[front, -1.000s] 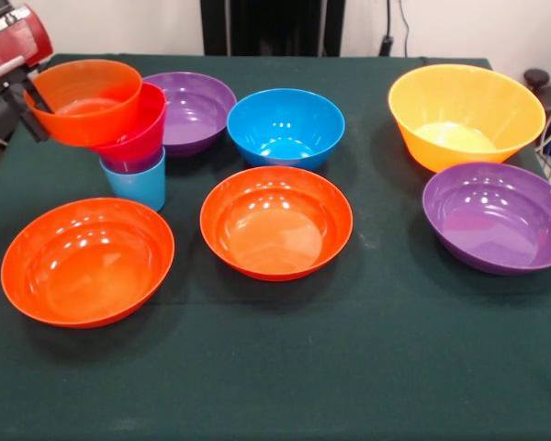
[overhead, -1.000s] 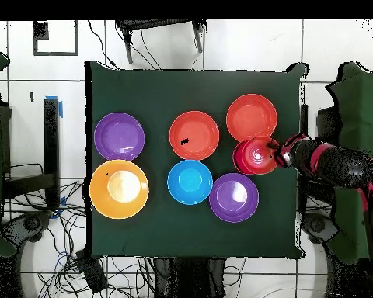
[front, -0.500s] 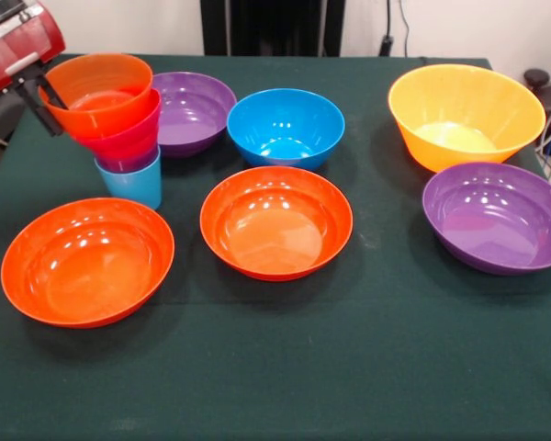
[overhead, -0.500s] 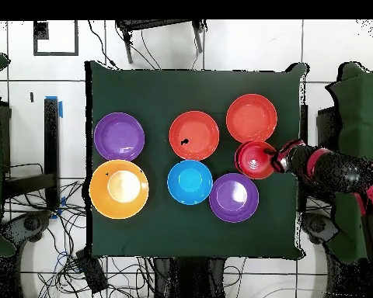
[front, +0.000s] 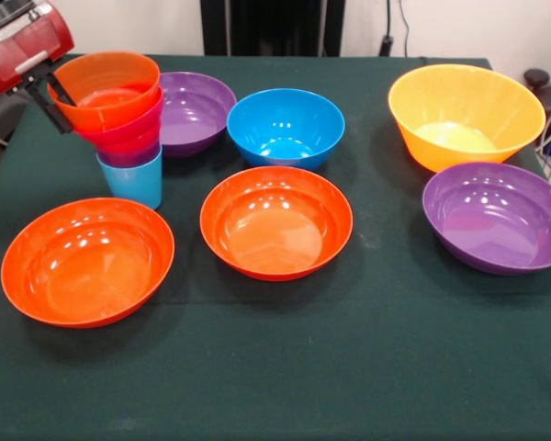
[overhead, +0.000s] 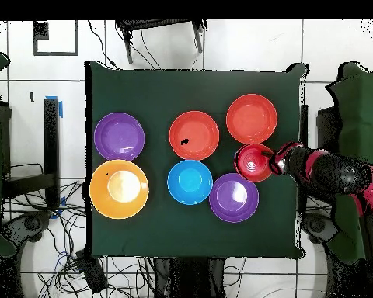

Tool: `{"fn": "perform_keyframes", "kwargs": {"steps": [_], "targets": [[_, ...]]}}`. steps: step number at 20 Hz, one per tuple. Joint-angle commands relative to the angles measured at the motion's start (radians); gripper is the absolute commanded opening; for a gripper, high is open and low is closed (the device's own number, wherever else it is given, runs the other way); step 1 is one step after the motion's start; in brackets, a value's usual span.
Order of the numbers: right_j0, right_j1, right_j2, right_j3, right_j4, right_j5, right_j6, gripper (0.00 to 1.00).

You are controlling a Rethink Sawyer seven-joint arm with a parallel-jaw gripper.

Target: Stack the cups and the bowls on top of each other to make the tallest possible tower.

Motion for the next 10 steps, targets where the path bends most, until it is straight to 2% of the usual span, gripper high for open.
{"fn": "perform_keyframes", "kwargs": {"steps": [1,10], "targets": [[0.039,-0.002,-0.07,0.061,-0.008,0.004,-0.146,0.0],[0.041,0.004,-0.06,0.069,0.001,-0.001,-0.145,0.0]]}}
